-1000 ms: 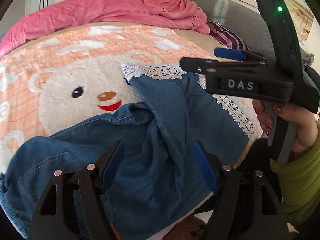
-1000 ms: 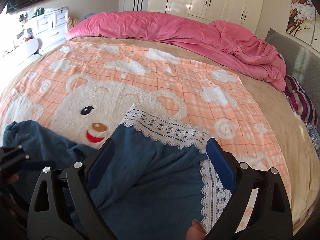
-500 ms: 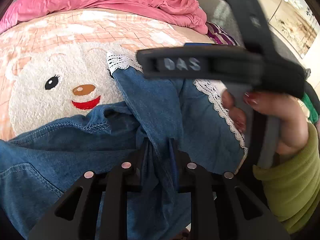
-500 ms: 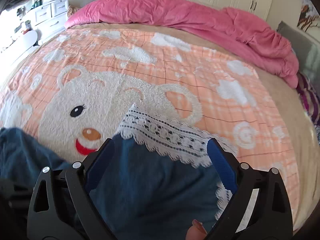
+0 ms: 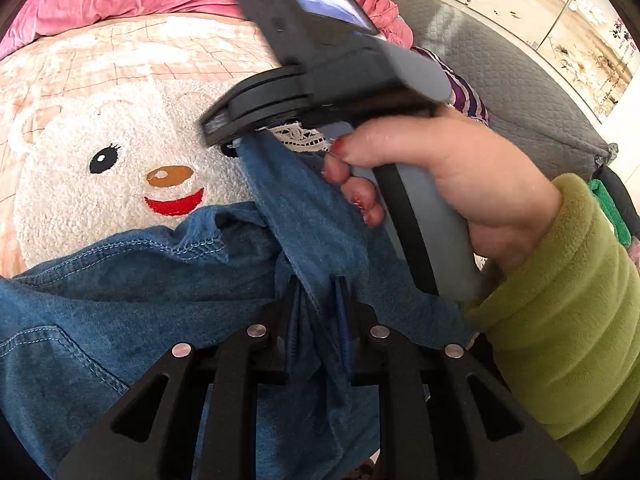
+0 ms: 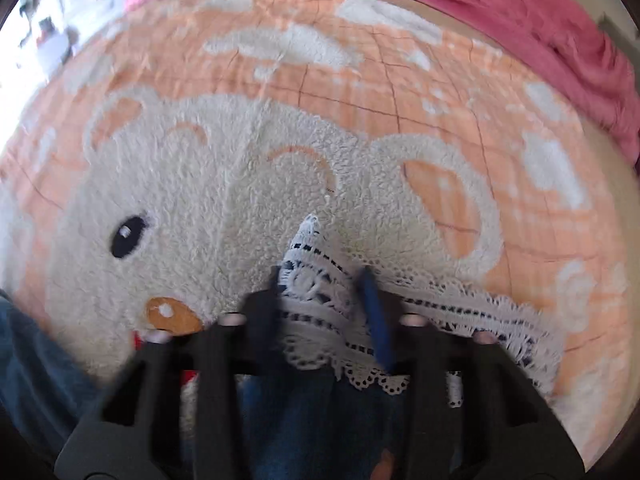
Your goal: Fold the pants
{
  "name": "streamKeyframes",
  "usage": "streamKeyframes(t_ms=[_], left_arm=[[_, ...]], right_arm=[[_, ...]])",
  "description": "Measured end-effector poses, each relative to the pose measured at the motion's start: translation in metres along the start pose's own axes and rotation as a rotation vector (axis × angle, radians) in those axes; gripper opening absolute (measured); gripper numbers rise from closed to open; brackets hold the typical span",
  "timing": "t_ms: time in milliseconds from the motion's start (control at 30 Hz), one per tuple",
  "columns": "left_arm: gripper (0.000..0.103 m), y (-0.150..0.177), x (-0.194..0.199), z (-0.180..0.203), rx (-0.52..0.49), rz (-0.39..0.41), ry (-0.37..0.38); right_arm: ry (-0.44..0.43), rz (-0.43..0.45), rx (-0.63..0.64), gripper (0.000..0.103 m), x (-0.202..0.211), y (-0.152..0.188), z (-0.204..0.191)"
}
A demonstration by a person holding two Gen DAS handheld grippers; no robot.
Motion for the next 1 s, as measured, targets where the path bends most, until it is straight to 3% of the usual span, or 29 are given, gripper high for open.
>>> streamKeyframes(t_ms=[167, 333, 533, 600, 667, 767, 1000], left_arm=[[0.016, -0.001, 0.005, -0.003, -0.002, 0.002, 0.000], [0.016, -0.004, 0.005, 0.005, -0.015, 0.007, -0.024], [0.019, -0.003, 0.008, 0.029, -0.048, 0.028, -0.059], [0.018, -0.005, 0.011, 0.027, -0.066, 0.034, -0.067], [0.011, -0.002, 0.018, 0.035, -0.101, 0.044, -0.068], [0.011, 0.004, 0.025, 0.046, -0.157, 0.055, -0.078], [0.011, 0.032, 0.018, 0.054, -0.238, 0.004, -0.086]], right_arm=[[-0.179, 0.140, -0.141, 0.005, 0.049, 0.016, 0.030], [-0.261, 0.256, -0.249, 0.005, 0.100, 0.042, 0.064], [-0.290, 0.345, -0.328, 0.005, 0.142, 0.075, 0.095], [-0.306, 0.361, -0.359, 0.005, 0.148, 0.088, 0.104], [-0.327, 0.376, -0.398, 0.005, 0.155, 0.106, 0.111], [-0.354, 0.386, -0.455, 0.005, 0.159, 0.140, 0.120], [-0.407, 0.310, -0.632, 0.006, 0.124, 0.223, 0.135]])
Point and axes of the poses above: each gripper's, at about its wrist camera, not at the fingertips, and x roughly against the way its jaws point, z to its right, y to its underside, the point moved 8 cm from there along -x, roughly the way its jaws point, and after that the axes turned 9 degrees about -z, right-handed, at the moved point
